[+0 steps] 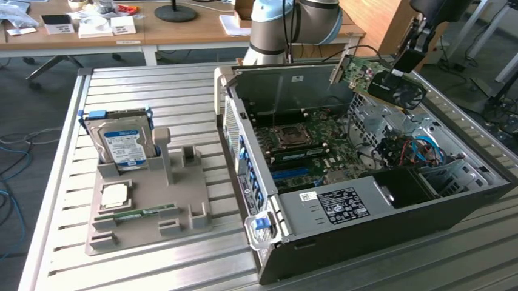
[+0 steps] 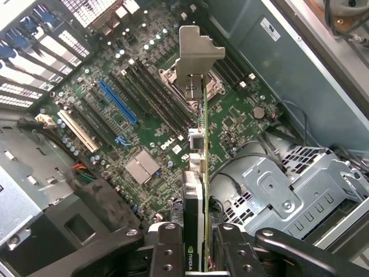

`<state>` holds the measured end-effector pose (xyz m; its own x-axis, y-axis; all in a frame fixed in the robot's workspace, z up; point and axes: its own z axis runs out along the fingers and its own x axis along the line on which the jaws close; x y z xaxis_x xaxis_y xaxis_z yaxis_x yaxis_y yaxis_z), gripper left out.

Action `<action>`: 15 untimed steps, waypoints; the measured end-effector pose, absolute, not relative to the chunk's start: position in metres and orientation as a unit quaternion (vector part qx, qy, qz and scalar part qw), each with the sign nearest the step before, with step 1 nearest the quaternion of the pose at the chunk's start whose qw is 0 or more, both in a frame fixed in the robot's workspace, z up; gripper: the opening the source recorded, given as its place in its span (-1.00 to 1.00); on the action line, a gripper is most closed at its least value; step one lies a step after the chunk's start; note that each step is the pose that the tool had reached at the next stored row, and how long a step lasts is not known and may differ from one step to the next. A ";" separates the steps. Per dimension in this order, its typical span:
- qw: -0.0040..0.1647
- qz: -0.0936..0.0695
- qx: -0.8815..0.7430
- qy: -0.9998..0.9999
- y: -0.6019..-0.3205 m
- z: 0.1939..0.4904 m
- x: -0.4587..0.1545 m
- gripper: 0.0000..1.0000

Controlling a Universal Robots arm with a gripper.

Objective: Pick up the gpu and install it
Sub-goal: 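Insert the gpu into the slot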

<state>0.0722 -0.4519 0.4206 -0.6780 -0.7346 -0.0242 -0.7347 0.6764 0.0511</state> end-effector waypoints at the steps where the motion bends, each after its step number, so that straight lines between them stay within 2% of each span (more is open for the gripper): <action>1: 0.001 0.028 -0.402 0.915 -0.452 0.421 0.072 -0.47; 15: 0.001 0.028 -0.409 0.912 -0.452 0.421 0.072 -0.47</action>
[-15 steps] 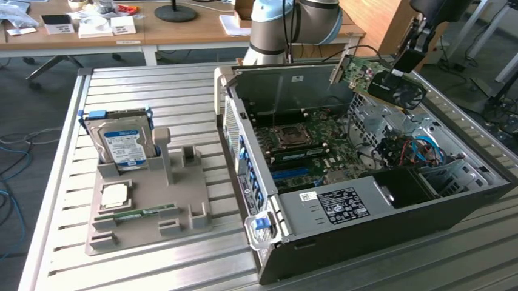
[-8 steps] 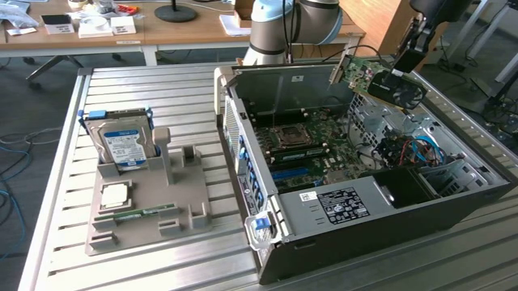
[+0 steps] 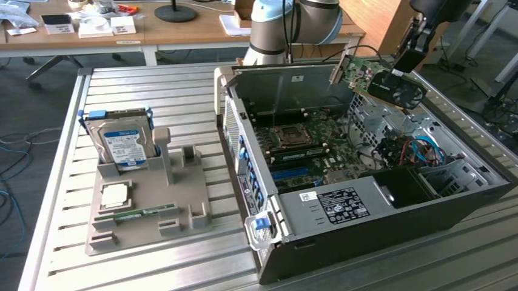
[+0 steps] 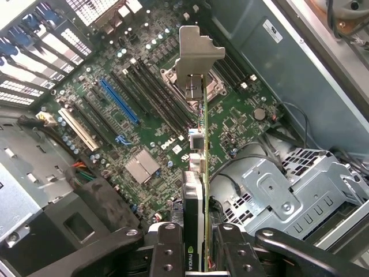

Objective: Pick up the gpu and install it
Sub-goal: 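Insert the gpu into the slot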

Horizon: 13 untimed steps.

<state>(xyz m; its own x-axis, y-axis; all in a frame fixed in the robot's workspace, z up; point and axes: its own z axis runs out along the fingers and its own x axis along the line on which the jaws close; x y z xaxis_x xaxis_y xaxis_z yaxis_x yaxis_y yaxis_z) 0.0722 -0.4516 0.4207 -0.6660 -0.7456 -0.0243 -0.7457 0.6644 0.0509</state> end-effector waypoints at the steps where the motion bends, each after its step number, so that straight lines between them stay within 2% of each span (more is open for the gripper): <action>1: 0.001 0.028 -0.409 0.912 -0.452 0.421 0.072 -0.47; 13: 0.001 0.028 -0.414 0.910 -0.452 0.421 0.072 -0.47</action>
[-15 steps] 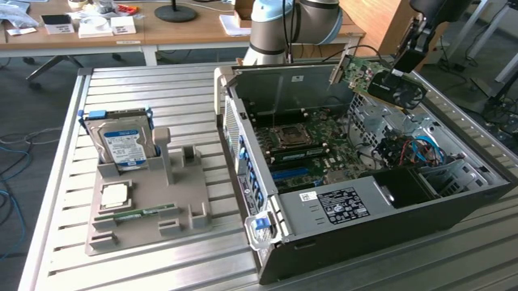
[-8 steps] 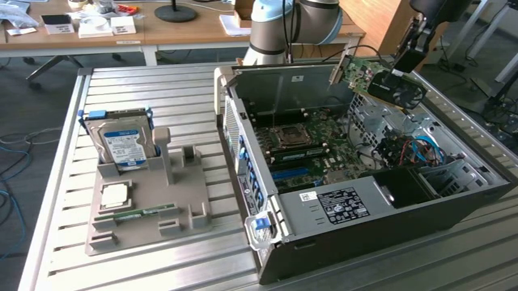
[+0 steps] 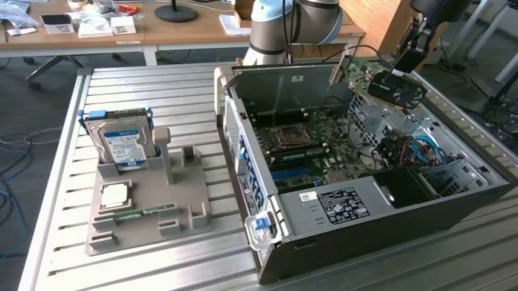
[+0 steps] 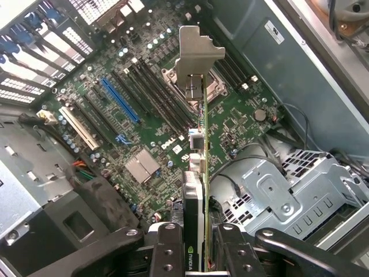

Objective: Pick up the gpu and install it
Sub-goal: 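Insert the gpu into the slot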

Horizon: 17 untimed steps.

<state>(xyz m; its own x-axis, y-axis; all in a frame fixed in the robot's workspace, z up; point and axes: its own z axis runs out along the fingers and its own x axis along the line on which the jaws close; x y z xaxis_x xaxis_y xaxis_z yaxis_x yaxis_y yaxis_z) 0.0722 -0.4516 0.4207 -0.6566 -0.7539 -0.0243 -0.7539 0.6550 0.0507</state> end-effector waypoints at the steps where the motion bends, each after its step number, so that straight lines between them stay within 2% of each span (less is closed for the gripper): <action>1: 0.001 0.028 -0.415 0.909 -0.452 0.421 0.072 -0.47; 17: 0.000 0.028 -0.450 0.892 -0.450 0.420 0.072 -0.47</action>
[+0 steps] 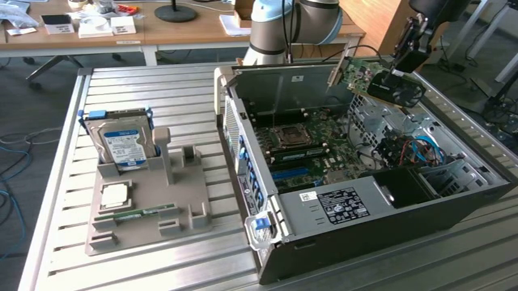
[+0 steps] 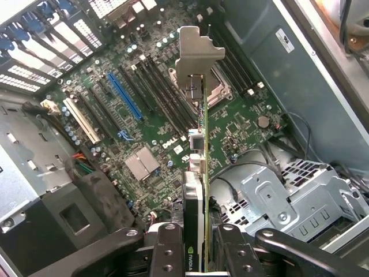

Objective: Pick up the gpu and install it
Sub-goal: 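Insert the gpu into the slot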

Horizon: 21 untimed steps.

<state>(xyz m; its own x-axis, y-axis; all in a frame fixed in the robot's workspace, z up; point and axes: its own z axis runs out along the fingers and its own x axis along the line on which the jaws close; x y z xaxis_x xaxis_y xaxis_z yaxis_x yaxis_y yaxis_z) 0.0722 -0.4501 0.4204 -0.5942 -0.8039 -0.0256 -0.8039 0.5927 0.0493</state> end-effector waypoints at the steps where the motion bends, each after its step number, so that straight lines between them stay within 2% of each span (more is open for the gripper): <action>1: 0.000 0.028 -0.452 0.892 -0.450 0.420 0.072 -0.47; 21: 0.000 0.027 -0.475 0.880 -0.450 0.420 0.072 -0.47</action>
<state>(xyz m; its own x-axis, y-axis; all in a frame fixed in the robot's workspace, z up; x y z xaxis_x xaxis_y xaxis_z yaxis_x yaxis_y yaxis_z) 0.0722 -0.4498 0.4203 -0.5493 -0.8352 -0.0264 -0.8353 0.5477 0.0481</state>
